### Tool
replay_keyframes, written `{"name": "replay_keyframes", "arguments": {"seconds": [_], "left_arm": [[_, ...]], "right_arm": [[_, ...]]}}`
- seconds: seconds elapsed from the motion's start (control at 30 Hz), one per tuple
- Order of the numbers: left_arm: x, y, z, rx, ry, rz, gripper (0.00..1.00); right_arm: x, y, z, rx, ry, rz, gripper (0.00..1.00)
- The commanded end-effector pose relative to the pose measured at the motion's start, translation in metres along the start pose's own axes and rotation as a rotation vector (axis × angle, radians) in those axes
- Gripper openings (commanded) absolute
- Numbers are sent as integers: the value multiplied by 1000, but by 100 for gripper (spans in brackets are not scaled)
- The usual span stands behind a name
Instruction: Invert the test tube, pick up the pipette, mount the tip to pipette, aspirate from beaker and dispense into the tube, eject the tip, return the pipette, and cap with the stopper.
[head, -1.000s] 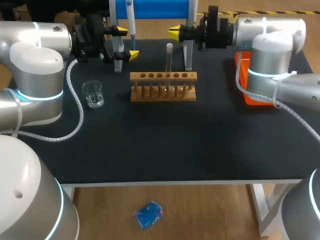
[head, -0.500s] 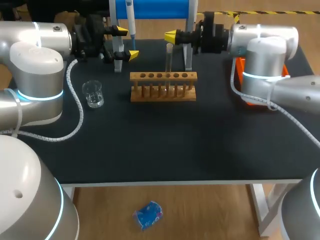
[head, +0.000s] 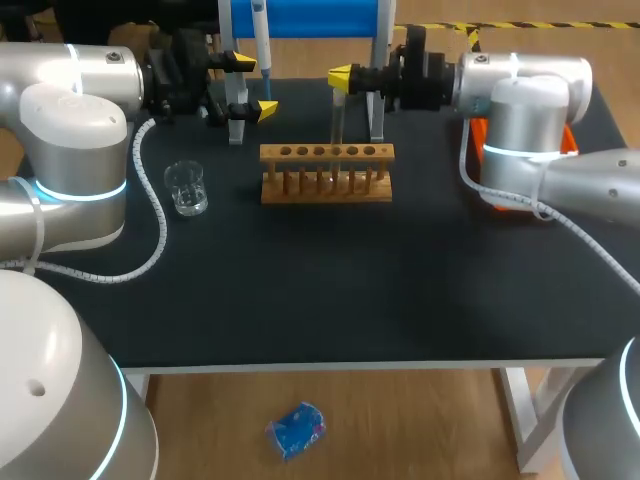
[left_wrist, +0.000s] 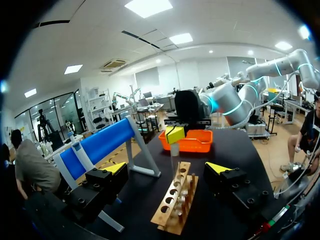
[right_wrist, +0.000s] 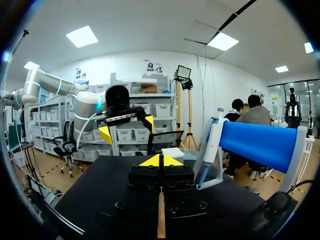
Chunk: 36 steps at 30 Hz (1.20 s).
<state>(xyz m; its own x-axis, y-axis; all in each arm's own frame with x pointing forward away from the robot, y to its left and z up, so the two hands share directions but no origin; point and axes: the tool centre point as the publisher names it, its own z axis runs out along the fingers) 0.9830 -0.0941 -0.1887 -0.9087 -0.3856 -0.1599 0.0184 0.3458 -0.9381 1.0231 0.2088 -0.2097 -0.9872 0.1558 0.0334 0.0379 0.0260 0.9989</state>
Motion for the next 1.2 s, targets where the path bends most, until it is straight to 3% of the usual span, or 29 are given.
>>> {"name": "replay_keyframes", "arguments": {"seconds": [0.03,0.93,1.2], "left_arm": [[1,1,1,5,-4,2,100],[1,1,1,5,-4,2,100],[1,1,1,5,-4,2,100]], "right_arm": [[0,-3,0,-3,1,1,0],[6,-25,-1,18,2,30,0],[4,-4,-5,-5,-5,12,0]]}}
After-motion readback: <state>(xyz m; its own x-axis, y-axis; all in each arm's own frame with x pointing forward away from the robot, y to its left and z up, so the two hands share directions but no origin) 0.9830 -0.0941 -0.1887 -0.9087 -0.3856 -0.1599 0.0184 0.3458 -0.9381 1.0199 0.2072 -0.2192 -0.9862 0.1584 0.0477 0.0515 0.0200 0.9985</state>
